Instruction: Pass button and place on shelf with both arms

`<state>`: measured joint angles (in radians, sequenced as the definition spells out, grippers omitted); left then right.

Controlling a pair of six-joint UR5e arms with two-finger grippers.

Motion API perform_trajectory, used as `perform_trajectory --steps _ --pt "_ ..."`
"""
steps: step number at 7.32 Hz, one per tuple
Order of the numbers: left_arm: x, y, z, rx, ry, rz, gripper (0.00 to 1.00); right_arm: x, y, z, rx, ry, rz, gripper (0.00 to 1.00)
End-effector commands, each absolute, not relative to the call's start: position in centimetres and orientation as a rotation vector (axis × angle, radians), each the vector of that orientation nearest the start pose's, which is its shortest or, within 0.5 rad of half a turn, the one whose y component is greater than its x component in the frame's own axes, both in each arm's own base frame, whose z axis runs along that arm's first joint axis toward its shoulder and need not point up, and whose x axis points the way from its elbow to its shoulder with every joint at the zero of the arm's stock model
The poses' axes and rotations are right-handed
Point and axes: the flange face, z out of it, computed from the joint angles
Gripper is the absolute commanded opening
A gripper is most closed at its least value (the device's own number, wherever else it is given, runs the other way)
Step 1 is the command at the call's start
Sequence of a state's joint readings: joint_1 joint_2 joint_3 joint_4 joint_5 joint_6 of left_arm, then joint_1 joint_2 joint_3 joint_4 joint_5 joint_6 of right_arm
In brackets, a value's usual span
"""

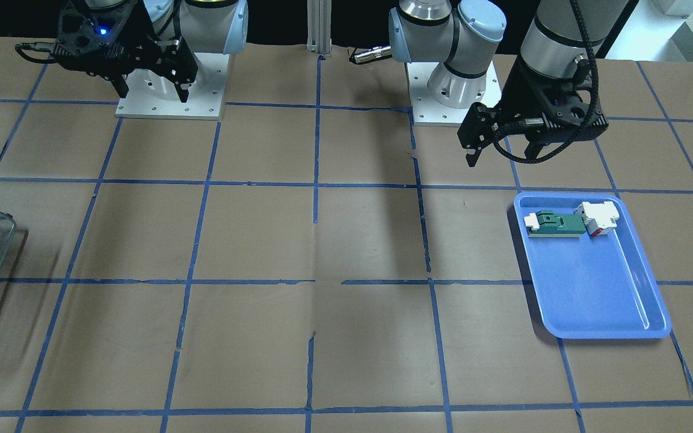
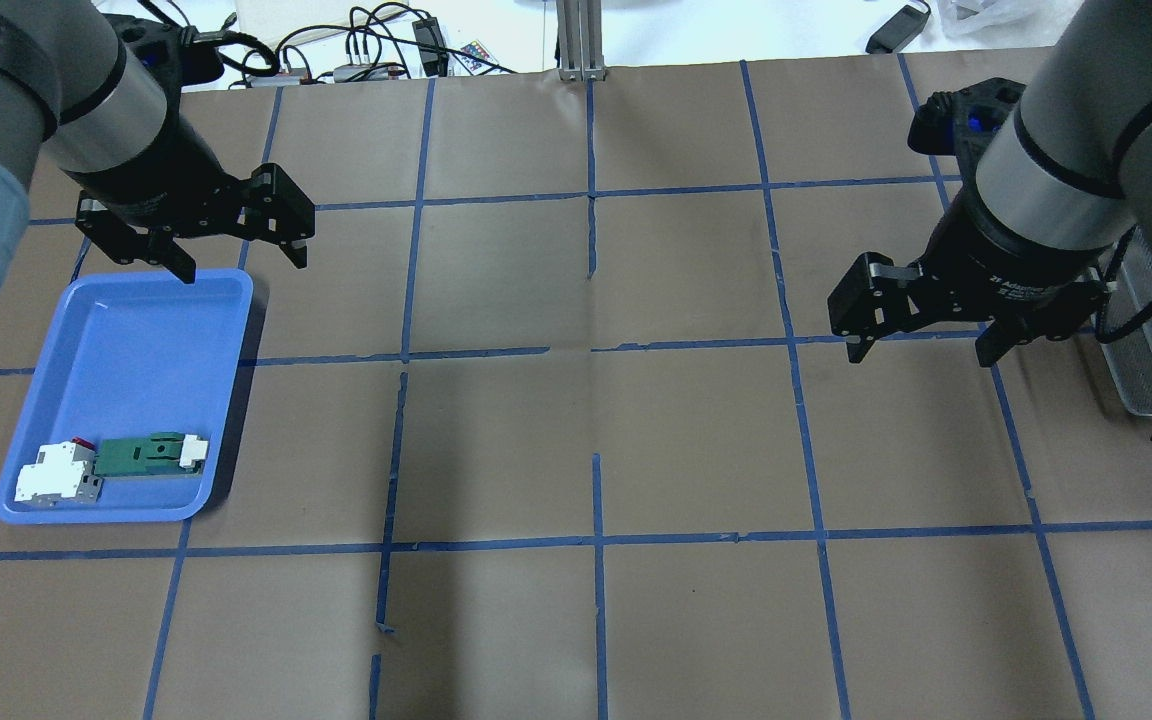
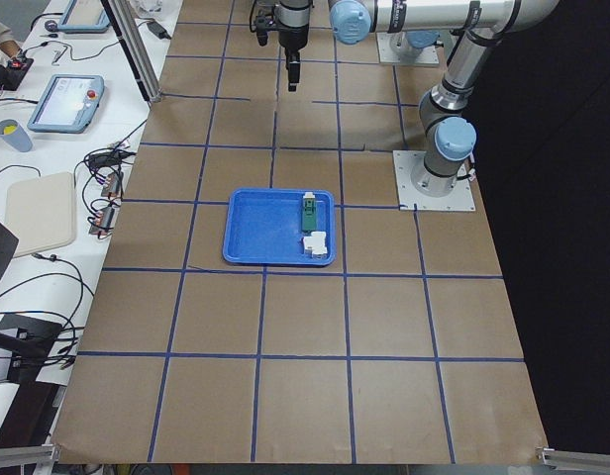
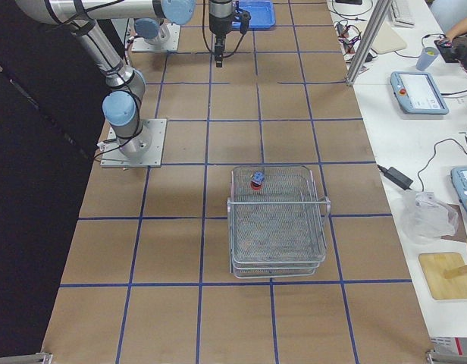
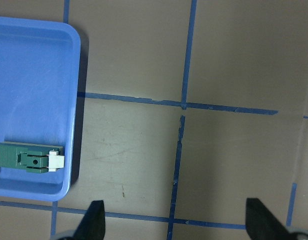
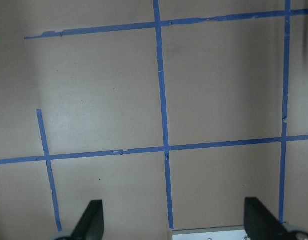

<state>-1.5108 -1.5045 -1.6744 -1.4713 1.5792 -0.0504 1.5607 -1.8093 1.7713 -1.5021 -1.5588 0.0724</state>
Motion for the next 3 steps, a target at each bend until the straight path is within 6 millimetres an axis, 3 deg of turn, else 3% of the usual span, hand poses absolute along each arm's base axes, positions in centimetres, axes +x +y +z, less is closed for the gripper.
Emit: perform_trajectory --steps 1,3 --pt "-10.4 -47.73 48.25 -0.173 3.126 -0.106 1.0 13.08 -39.31 48.48 0.185 3.127 0.056 1.0" --pt "-10.38 -47.68 48.13 -0.166 3.102 -0.086 1.0 13.06 -39.43 48.6 0.171 3.129 0.037 1.0"
